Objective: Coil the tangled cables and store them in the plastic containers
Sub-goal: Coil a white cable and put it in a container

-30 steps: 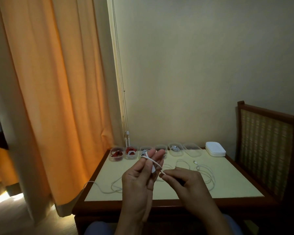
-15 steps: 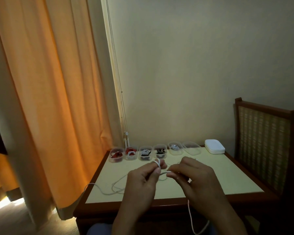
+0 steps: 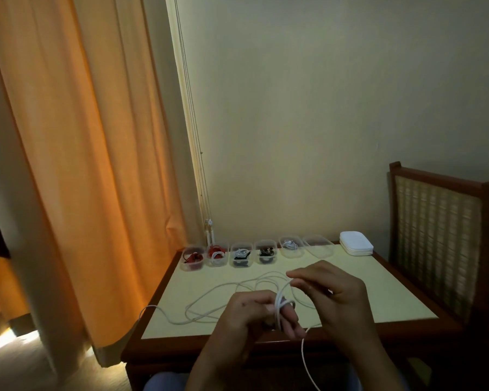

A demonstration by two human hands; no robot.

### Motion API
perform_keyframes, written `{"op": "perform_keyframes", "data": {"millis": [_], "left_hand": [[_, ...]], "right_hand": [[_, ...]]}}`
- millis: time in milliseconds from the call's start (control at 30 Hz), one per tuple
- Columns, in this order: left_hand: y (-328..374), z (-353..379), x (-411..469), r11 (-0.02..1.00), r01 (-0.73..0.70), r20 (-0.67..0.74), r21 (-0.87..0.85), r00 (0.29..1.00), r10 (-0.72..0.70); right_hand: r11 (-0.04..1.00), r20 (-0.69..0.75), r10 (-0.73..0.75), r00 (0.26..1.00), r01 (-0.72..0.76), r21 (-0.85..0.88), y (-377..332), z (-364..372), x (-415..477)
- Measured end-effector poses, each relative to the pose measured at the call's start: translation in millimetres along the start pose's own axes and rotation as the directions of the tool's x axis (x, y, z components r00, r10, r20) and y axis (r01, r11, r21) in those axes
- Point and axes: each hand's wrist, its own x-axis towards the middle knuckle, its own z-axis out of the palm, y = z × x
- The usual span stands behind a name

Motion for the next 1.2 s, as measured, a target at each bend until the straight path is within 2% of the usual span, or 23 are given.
{"op": "perform_keyframes", "data": {"millis": [167, 267, 400, 500, 567, 633, 700, 800, 900, 967, 1067, 1200], "left_hand": [[2.5, 3.3, -1.2, 0.92, -0.177, -0.145, -0.349, 0.98, 0.134], [8.9, 9.2, 1.3, 0.824, -0.232, -0.268, -0.517, 0.958, 0.101], [18.6, 17.6, 8.7, 0.748, -0.342, -0.38, -0.568, 0.916, 0.13], [22.1, 13.6, 11.2, 0.765, -0.393, -0.476, -0.51, 0.87, 0.129], [23.2, 6.0, 12.0, 0.811, -0.406, -0.51, -0.422, 0.845, 0.157], [22.4, -0.5, 13.4, 0.875, -0.381, -0.516, -0.299, 0.836, 0.188], [20.3, -1.1, 13.4, 0.94, -0.33, -0.495, -0.085, 0.833, 0.248], [15.1, 4.7, 11.4, 0.943, -0.185, -0.376, 0.275, 0.882, 0.283], [14.3, 9.4, 10.1, 0.909, -0.028, -0.245, 0.415, 0.959, 0.141], [16.5, 11.9, 10.2, 0.87, 0.015, -0.15, 0.493, 0.986, 0.068], [27.1, 14.3, 10.0, 0.861, 0.024, -0.08, 0.509, 0.997, 0.019], [44.4, 20.7, 7.1, 0.961, 0.015, 0.042, 0.275, 0.999, -0.028]], "right_hand": [[0.991, 0.038, 0.128, 0.991, -0.129, 0.024, 12.0, 10.1, -7.6], [0.989, 0.133, 0.147, 0.98, -0.146, -0.013, 5.1, 12.4, -7.4], [0.985, 0.269, 0.165, 0.949, -0.17, -0.002, -9.7, 13.0, -6.5], [0.979, 0.349, 0.204, 0.915, -0.199, -0.05, -12.2, 5.6, -7.7], [0.974, 0.368, 0.227, 0.902, -0.211, -0.085, -12.3, -2.9, -7.7], [0.978, 0.363, 0.208, 0.908, -0.183, -0.102, -14.2, -9.2, -6.7], [0.986, 0.347, 0.131, 0.929, -0.085, -0.144, -18.2, -12.2, -3.7], [0.972, 0.303, -0.027, 0.952, 0.095, -0.213, -26.6, -17.2, 0.2], [0.94, 0.27, -0.102, 0.957, 0.181, -0.287, -29.9, -28.6, 6.4], [0.913, 0.268, -0.168, 0.949, 0.253, -0.321, -31.1, -37.3, 15.1], [0.873, 0.256, -0.255, 0.933, 0.336, -0.354, -35.8, -52.1, 35.8], [0.893, 0.289, -0.314, 0.905, 0.384, -0.233, -51.0, -63.0, 63.9]]}}
